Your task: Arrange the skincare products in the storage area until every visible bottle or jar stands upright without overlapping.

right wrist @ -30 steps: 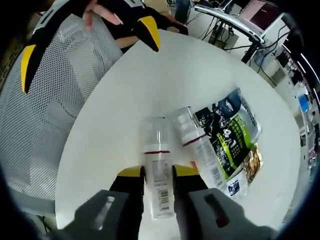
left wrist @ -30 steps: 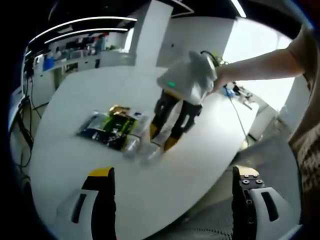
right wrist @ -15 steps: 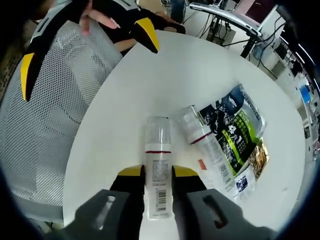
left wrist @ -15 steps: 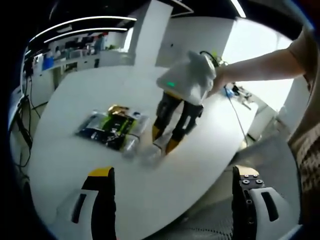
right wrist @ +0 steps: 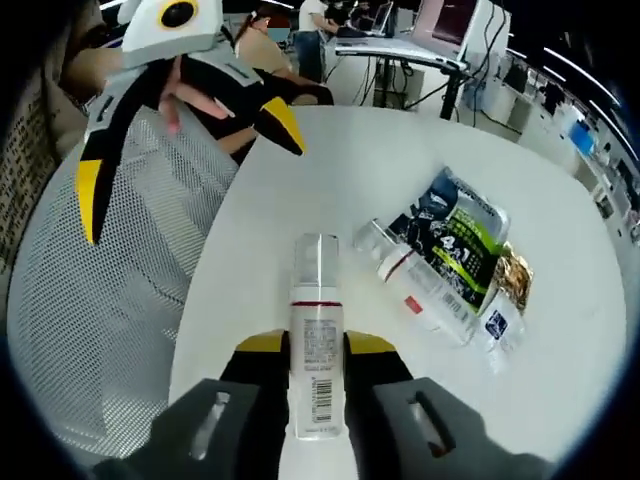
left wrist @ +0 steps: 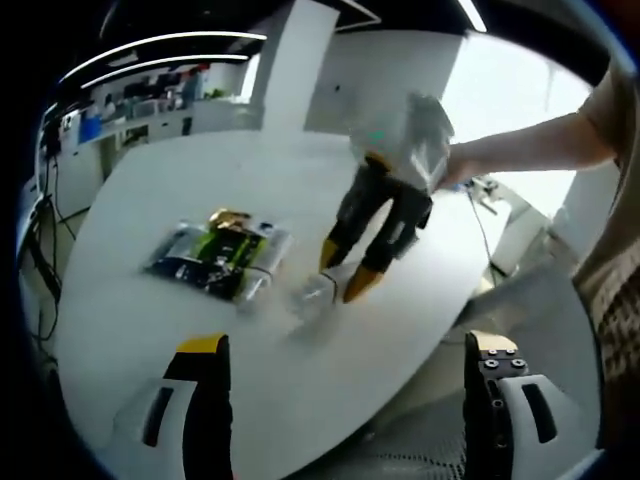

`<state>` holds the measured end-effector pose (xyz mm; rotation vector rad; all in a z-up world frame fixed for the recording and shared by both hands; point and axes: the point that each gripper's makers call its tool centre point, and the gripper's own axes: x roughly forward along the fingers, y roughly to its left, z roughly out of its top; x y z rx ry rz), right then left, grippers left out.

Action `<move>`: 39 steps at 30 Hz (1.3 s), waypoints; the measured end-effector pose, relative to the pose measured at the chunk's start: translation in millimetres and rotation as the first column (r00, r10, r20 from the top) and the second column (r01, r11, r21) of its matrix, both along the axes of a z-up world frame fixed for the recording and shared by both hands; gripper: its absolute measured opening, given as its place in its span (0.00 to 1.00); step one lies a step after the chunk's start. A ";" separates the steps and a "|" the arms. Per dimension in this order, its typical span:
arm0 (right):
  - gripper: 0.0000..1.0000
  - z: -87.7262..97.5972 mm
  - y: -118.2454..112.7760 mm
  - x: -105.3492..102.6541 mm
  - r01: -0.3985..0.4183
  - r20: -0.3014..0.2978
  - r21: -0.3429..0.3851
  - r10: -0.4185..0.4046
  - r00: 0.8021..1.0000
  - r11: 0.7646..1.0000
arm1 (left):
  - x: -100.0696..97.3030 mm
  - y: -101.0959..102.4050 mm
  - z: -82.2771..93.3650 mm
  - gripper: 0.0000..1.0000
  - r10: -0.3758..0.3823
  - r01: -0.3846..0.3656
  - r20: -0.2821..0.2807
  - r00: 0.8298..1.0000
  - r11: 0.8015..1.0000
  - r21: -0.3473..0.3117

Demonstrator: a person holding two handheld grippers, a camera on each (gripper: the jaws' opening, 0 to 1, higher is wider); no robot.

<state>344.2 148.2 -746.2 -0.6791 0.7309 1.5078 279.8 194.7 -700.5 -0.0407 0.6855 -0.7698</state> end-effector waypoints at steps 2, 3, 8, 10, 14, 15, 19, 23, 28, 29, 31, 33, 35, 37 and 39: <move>0.19 8.6 1.9 -0.4 0.048 -0.025 0.048 -0.047 0.999 0.998 | -0.1 -1.1 0.8 0.95 -0.005 0.005 0.001 1.000 1.000 -0.003; 0.19 15.8 3.2 0.4 0.089 -0.045 0.088 -0.086 0.995 0.992 | 0.1 -1.4 1.3 0.95 -0.005 0.005 0.001 1.000 1.000 -0.004; 0.19 36.6 6.1 -1.1 0.219 -0.139 0.201 -0.193 0.971 0.955 | 5.6 -5.6 10.9 0.94 -0.005 0.006 0.015 1.000 0.999 -0.037; 0.19 46.0 6.7 -2.6 0.274 -0.191 0.250 -0.230 0.954 0.928 | 7.5 -7.6 15.1 0.93 -0.007 0.008 0.021 1.000 0.999 -0.052; 0.19 60.0 5.2 -4.2 0.365 -0.281 0.316 -0.281 0.917 0.876 | 12.5 -19.0 30.2 0.89 -0.025 0.029 0.034 0.999 0.991 -0.129; 0.19 62.8 5.0 -5.0 0.382 -0.302 0.328 -0.287 0.909 0.864 | 13.0 -24.0 35.5 0.87 -0.035 0.040 0.032 0.999 0.986 -0.160; 0.19 78.8 4.7 -4.3 0.453 -0.374 0.392 -0.311 0.874 0.801 | 16.0 -32.8 44.0 0.83 -0.054 0.060 0.037 0.998 0.978 -0.202; 0.19 103.3 5.1 -8.7 0.516 -0.450 0.469 -0.308 0.838 0.717 | 13.5 -46.1 53.4 0.80 -0.088 0.095 0.042 0.995 0.968 -0.234; 0.19 125.7 4.0 -16.3 0.564 -0.523 0.529 -0.280 0.805 0.634 | 11.2 -54.9 60.2 0.75 -0.114 0.122 0.044 0.992 0.958 -0.259; 0.19 128.2 3.2 -16.5 0.575 -0.533 0.537 -0.280 0.799 0.617 | 11.0 -55.8 61.7 0.73 -0.119 0.127 0.047 0.992 0.955 -0.267; 0.19 132.7 2.3 -19.5 0.586 -0.550 0.548 -0.271 0.790 0.597 | 10.6 -58.2 66.7 0.68 -0.128 0.138 0.052 0.990 0.949 -0.285; 0.19 137.3 1.0 -23.1 0.596 -0.569 0.561 -0.256 0.782 0.574 | 8.5 -61.6 70.7 0.63 -0.144 0.153 0.052 0.988 0.943 -0.295; 0.19 141.6 -0.3 -26.5 0.603 -0.583 0.573 -0.241 0.776 0.556 | 6.4 -64.6 74.2 0.58 -0.160 0.171 0.061 0.985 0.940 -0.294; 0.19 148.2 -1.0 -30.3 0.603 -0.586 0.589 -0.230 0.777 0.538 | 3.8 -67.7 78.2 0.54 -0.176 0.187 0.064 0.982 0.936 -0.297; 0.19 155.5 -1.4 -34.5 0.603 -0.596 0.605 -0.208 0.776 0.520 | 0.9 -71.1 82.9 0.51 -0.193 0.205 0.069 0.979 0.929 -0.307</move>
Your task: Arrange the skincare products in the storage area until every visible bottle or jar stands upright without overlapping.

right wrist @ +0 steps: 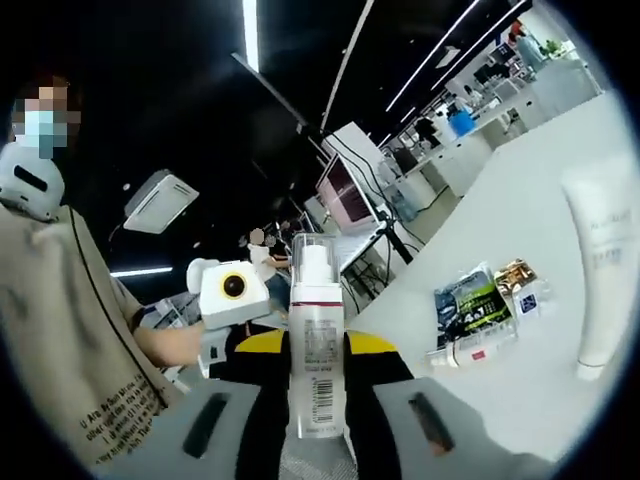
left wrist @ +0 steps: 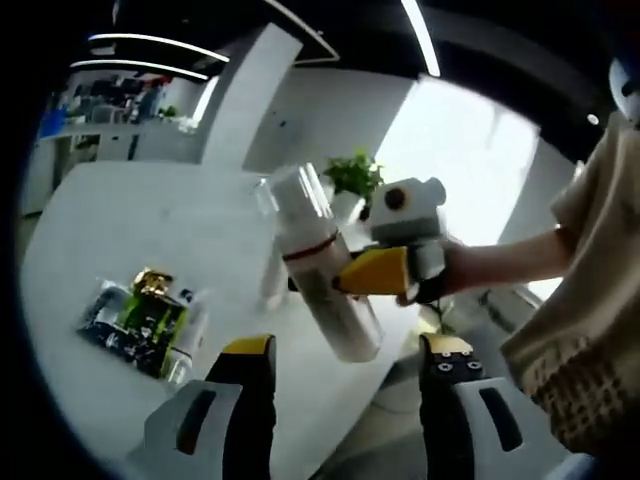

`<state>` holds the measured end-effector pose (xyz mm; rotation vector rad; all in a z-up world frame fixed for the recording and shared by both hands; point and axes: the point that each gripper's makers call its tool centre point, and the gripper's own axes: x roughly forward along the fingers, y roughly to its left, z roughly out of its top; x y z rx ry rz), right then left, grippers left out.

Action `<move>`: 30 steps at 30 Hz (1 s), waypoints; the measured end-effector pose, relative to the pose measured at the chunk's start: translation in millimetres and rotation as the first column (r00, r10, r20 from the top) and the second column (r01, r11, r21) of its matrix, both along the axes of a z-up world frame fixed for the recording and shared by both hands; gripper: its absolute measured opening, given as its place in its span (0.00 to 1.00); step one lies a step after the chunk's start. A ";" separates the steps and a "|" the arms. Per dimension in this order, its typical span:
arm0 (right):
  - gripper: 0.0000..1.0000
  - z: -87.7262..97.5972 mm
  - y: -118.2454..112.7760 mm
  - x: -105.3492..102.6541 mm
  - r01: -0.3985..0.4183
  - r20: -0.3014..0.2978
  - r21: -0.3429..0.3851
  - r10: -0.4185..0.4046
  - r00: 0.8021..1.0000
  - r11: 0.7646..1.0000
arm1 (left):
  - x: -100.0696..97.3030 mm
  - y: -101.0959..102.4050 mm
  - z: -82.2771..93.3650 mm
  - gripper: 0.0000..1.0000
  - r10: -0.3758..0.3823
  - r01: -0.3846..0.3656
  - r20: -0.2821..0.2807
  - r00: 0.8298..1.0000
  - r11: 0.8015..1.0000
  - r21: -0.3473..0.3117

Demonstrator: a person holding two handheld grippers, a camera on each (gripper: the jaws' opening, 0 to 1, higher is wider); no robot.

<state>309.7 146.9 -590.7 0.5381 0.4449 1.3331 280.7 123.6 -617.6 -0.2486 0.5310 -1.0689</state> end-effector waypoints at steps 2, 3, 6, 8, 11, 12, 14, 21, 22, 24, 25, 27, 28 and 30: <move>0.19 5.4 -0.6 -3.9 -0.005 0.008 0.018 0.005 1.000 1.000 | -2.5 -3.5 4.9 0.46 -0.020 0.020 0.006 1.000 1.000 -0.012; 0.19 7.5 -0.9 -5.6 -0.007 0.009 0.024 0.007 1.000 1.000 | -2.9 -4.5 6.8 0.44 -0.028 0.028 0.009 1.000 0.999 -0.016; 0.19 14.1 -2.9 -11.3 -0.010 0.014 0.049 0.009 1.000 0.999 | -4.2 -8.1 13.8 0.36 -0.046 0.047 0.022 0.999 0.999 -0.026; 0.19 16.3 -4.2 -13.8 -0.007 0.020 0.056 0.006 1.000 0.998 | -4.4 -9.9 18.1 0.33 -0.056 0.057 0.030 0.998 0.998 -0.037; 0.19 17.4 -6.5 -18.2 -0.005 0.024 0.059 0.004 1.000 0.998 | -6.0 -13.5 24.3 0.28 -0.069 0.071 0.044 0.997 0.996 -0.045; 0.19 17.4 -8.2 -19.5 -0.004 0.026 0.060 0.002 1.000 0.998 | -6.8 -14.6 25.8 0.25 -0.074 0.077 0.048 0.996 0.996 -0.046; 0.20 18.5 -10.2 -21.5 0.000 0.031 0.065 -0.002 1.000 0.998 | -9.6 -18.0 29.1 0.22 -0.092 0.095 0.060 0.994 0.994 -0.049; 0.23 21.9 -16.6 -29.0 0.020 0.084 0.046 -0.023 0.996 0.999 | -12.1 -22.1 27.0 0.19 -0.111 0.108 0.110 0.988 0.993 0.038; 0.24 22.0 -17.6 -29.6 0.023 0.086 0.035 -0.026 0.996 0.999 | -10.7 -21.5 26.8 0.18 -0.115 0.108 0.133 0.984 0.992 0.063; 0.26 20.6 -20.9 -27.7 0.042 0.106 0.000 -0.041 0.993 0.999 | -8.6 -20.4 25.7 0.16 -0.119 0.105 0.154 0.981 0.989 0.101; 0.26 22.2 -23.4 -25.8 0.061 0.141 -0.016 -0.058 0.988 0.998 | -8.5 -21.5 26.3 0.16 -0.124 0.108 0.159 0.979 0.988 0.110; 0.25 26.5 -25.8 -28.1 0.069 0.153 -0.026 -0.064 0.986 0.997 | -8.1 -23.8 28.1 0.16 -0.129 0.115 0.151 0.980 0.988 0.101; 0.25 27.0 -27.5 -27.5 0.077 0.173 -0.041 -0.069 0.982 0.996 | -8.3 -24.9 28.3 0.16 -0.132 0.118 0.148 0.980 0.988 0.099; 0.24 27.6 -30.1 -27.7 0.088 0.206 -0.072 -0.072 0.976 0.994 | -8.7 -27.3 27.7 0.16 -0.141 0.126 0.150 0.979 0.987 0.104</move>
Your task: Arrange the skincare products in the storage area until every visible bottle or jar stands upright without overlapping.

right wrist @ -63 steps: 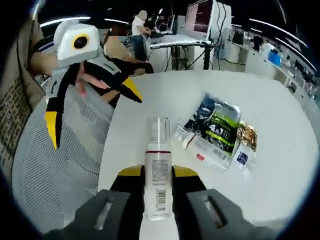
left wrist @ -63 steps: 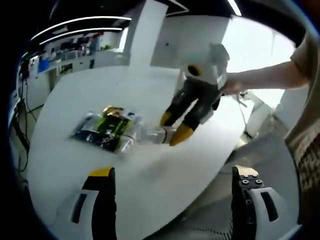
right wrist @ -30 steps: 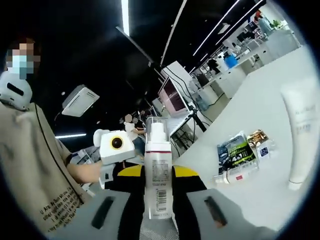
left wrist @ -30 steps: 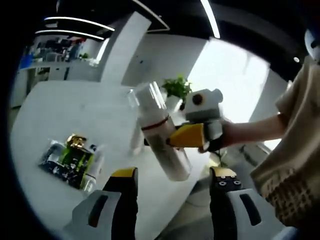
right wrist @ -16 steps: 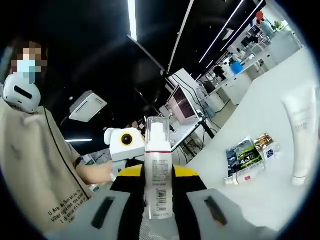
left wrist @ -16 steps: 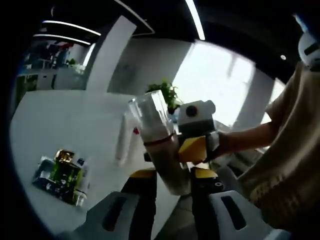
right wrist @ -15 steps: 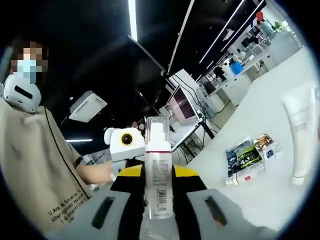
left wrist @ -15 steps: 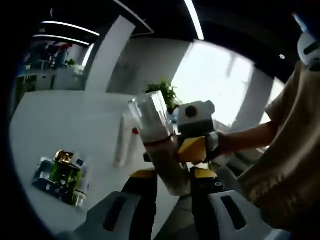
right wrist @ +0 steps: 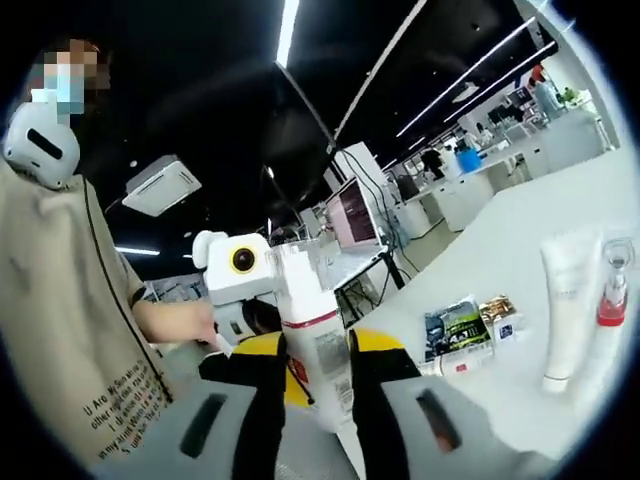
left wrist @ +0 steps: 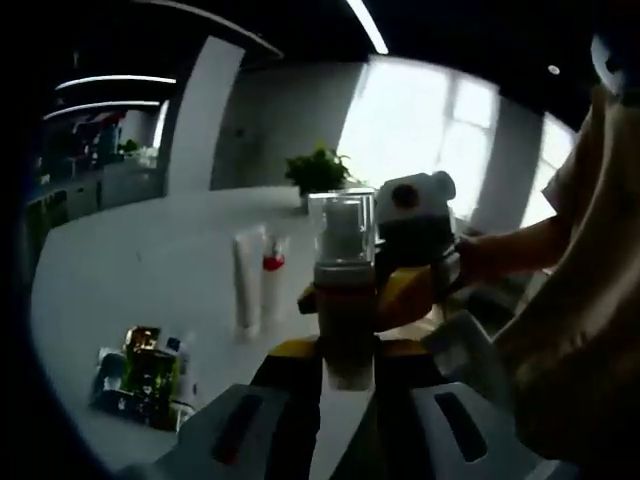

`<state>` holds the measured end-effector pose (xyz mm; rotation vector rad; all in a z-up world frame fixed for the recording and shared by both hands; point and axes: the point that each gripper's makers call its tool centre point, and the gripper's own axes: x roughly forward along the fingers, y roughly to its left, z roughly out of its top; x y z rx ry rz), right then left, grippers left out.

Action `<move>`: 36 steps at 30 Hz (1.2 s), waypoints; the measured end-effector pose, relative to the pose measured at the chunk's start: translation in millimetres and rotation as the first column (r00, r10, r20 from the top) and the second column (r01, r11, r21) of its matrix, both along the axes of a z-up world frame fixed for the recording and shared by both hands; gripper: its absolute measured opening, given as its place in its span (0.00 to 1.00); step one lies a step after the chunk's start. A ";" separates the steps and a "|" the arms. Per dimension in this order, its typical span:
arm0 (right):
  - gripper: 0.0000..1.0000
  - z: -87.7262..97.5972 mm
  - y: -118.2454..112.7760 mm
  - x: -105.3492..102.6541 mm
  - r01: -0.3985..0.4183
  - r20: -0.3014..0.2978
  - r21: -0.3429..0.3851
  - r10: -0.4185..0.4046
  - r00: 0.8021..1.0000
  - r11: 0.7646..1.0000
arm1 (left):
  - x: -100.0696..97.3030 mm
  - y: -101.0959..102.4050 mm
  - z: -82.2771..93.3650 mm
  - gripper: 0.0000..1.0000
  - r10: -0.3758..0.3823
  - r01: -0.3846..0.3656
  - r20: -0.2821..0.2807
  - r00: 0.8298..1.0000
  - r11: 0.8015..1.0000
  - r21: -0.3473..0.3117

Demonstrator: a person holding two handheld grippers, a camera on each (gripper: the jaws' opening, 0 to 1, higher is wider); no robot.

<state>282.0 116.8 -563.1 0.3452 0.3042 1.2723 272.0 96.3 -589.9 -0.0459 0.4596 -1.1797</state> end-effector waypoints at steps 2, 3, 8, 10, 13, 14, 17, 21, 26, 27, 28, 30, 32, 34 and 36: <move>0.24 2.8 -1.8 -1.4 0.001 0.018 -0.015 -0.001 1.000 1.000 | -2.7 -4.3 -2.7 0.16 -0.024 0.024 -0.001 1.000 1.000 0.015; 0.24 4.0 -2.5 -1.4 0.003 0.024 -0.017 -0.003 1.000 1.000 | -3.6 -5.4 -3.5 0.16 -0.030 0.030 0.000 1.000 0.999 0.022; 0.23 15.7 -11.5 3.9 0.025 0.082 -0.038 -0.022 0.996 0.999 | -9.9 -13.5 -16.2 0.16 -0.101 0.099 0.013 0.995 0.991 0.095; 0.23 16.9 -13.2 4.8 0.042 0.100 -0.058 -0.036 0.994 0.997 | -6.7 -15.2 -15.1 0.16 -0.102 0.102 0.002 0.995 0.992 0.075; 0.23 17.2 -17.4 8.1 0.086 0.121 -0.081 -0.076 0.990 0.993 | -3.5 -21.0 -13.4 0.16 -0.109 0.109 0.009 0.994 0.992 0.071; 0.23 16.5 -19.2 9.9 0.110 0.132 -0.096 -0.096 0.987 0.989 | -1.9 -22.7 -13.8 0.16 -0.112 0.111 0.012 0.994 0.991 0.075; 0.23 13.3 -22.8 12.9 0.158 0.165 -0.134 -0.135 0.977 0.978 | 2.3 -27.2 -17.6 0.16 -0.120 0.118 0.022 0.993 0.989 0.091; 0.22 0.9 -26.3 14.6 0.199 0.225 -0.237 -0.146 0.963 0.951 | 6.8 -32.9 -28.2 0.17 -0.138 0.130 0.047 0.989 0.982 0.138; 0.22 -12.5 -27.3 14.1 0.212 0.269 -0.309 -0.129 0.955 0.927 | 10.6 -40.9 -44.3 0.17 -0.156 0.145 0.050 0.986 0.973 0.180; 0.22 -17.0 -28.7 14.6 0.215 0.274 -0.323 -0.126 0.953 0.922 | 11.2 -41.8 -47.3 0.17 -0.159 0.148 0.049 0.986 0.971 0.186; 0.22 -20.2 -30.0 15.5 0.218 0.275 -0.329 -0.127 0.953 0.919 | 12.0 -42.6 -50.2 0.17 -0.161 0.148 0.050 0.986 0.970 0.192; 0.22 -26.9 -32.5 16.6 0.224 0.274 -0.343 -0.131 0.953 0.912 | 13.2 -45.2 -56.8 0.17 -0.166 0.153 0.049 0.985 0.967 0.206; 0.22 -35.0 -35.5 18.4 0.230 0.274 -0.359 -0.134 0.952 0.904 | 15.2 -47.2 -65.0 0.17 -0.171 0.157 0.048 0.984 0.963 0.221; 0.22 -44.7 -38.8 19.8 0.236 0.274 -0.383 -0.134 0.952 0.893 | 16.3 -49.2 -71.7 0.17 -0.177 0.160 0.050 0.983 0.958 0.239; 0.22 -53.4 -41.3 20.4 0.241 0.274 -0.402 -0.135 0.952 0.884 | 17.7 -51.6 -80.5 0.17 -0.181 0.163 0.049 0.982 0.953 0.257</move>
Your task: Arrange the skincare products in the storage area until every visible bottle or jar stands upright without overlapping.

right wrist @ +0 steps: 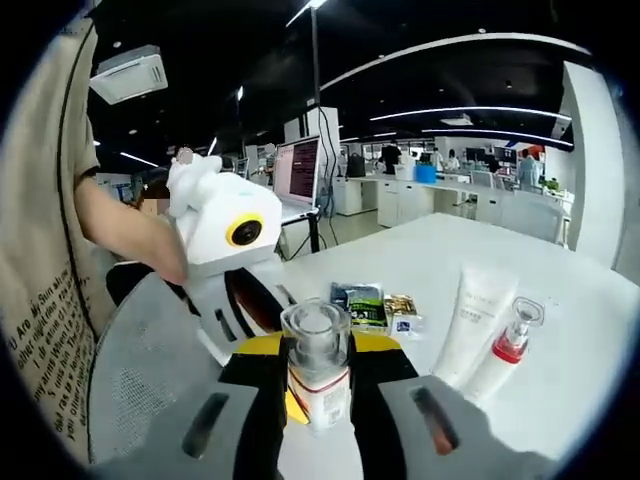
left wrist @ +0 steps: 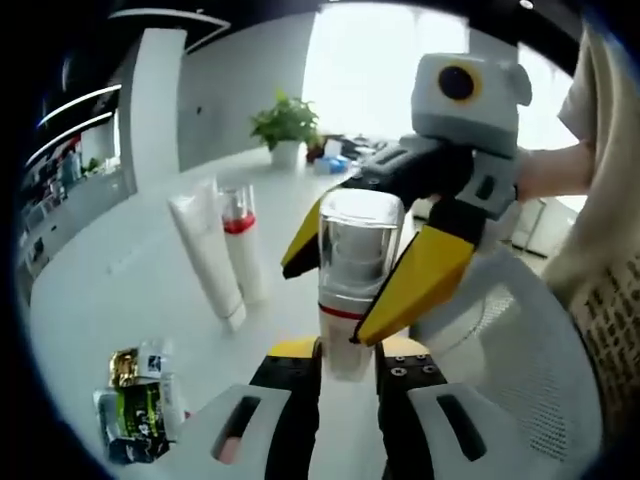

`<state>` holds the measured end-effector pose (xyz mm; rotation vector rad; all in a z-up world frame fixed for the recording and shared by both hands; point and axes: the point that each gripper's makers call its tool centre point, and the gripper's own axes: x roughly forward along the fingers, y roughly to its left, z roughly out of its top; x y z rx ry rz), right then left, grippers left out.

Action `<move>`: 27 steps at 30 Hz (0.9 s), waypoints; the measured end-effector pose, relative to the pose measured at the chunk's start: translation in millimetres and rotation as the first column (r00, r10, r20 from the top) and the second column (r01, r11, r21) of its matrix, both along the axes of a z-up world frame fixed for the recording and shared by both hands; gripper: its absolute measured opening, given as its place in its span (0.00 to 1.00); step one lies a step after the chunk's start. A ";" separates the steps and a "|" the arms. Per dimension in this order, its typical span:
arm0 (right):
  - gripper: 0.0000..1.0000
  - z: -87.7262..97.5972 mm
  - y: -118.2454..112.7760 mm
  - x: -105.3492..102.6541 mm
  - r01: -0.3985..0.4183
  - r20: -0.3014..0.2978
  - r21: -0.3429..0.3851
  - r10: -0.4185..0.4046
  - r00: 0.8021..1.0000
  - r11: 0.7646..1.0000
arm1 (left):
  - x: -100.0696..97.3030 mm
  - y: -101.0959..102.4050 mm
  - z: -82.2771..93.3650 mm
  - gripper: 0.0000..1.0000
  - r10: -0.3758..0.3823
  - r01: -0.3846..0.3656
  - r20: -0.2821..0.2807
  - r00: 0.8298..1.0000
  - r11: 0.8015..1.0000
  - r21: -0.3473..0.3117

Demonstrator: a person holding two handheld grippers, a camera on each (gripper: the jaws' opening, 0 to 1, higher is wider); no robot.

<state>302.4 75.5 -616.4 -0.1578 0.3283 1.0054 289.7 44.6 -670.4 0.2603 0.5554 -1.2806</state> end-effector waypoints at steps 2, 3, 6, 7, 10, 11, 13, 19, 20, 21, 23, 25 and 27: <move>0.22 -9.3 -2.9 0.9 0.005 -0.001 -0.024 -0.005 1.000 1.000 | 1.3 -2.5 -8.6 0.17 -0.001 0.001 0.003 1.000 1.000 0.016; 0.22 -12.9 -3.9 1.2 0.007 -0.004 -0.030 -0.007 1.000 1.000 | 1.9 -3.8 -13.9 0.17 0.000 0.000 0.002 1.000 1.000 0.024; 0.22 -25.5 -8.2 1.3 0.017 -0.015 -0.058 -0.018 1.000 0.998 | 2.5 -7.2 -26.5 0.17 -0.005 0.005 0.003 1.000 0.999 0.047; 0.22 -29.4 -10.0 1.6 0.022 -0.018 -0.066 -0.023 1.000 0.998 | 3.0 -8.9 -31.2 0.17 -0.006 0.006 0.003 1.000 0.999 0.053; 0.22 -42.1 -15.8 1.7 0.040 -0.038 -0.080 -0.043 0.998 0.996 | 3.0 -11.6 -41.0 0.17 -0.016 0.017 -0.003 1.000 0.997 0.071; 0.22 -44.7 -17.1 1.7 0.044 -0.042 -0.082 -0.048 0.998 0.996 | 3.4 -13.0 -45.2 0.17 -0.021 0.021 -0.005 1.000 0.997 0.077; 0.23 -51.3 -20.6 2.3 0.057 -0.053 -0.087 -0.062 0.997 0.995 | 3.2 -15.3 -51.2 0.17 -0.029 0.030 -0.011 1.000 0.996 0.085; 0.23 -63.0 -26.6 3.6 0.078 -0.069 -0.108 -0.086 0.994 0.991 | 4.7 -20.5 -63.2 0.17 -0.047 0.048 -0.018 0.999 0.994 0.096; 0.23 -64.4 -27.0 3.8 0.081 -0.071 -0.111 -0.089 0.993 0.991 | 5.3 -21.3 -65.2 0.17 -0.050 0.052 -0.023 0.998 0.994 0.096; 0.23 -66.2 -27.8 4.4 0.086 -0.073 -0.115 -0.095 0.993 0.990 | 5.8 -21.9 -66.1 0.18 -0.050 0.052 -0.024 0.998 0.994 0.097; 0.23 -69.3 -28.7 5.4 0.089 -0.074 -0.121 -0.099 0.992 0.989 | 6.1 -23.0 -68.7 0.18 -0.059 0.060 -0.021 0.998 0.993 0.104; 0.23 -71.5 -29.2 6.0 0.092 -0.078 -0.127 -0.103 0.992 0.988 | 6.7 -23.3 -71.4 0.18 -0.065 0.067 -0.017 0.998 0.992 0.109; 0.23 -74.2 -29.5 6.0 0.094 -0.080 -0.134 -0.105 0.991 0.986 | 7.1 -23.6 -73.8 0.18 -0.072 0.074 -0.020 0.997 0.991 0.113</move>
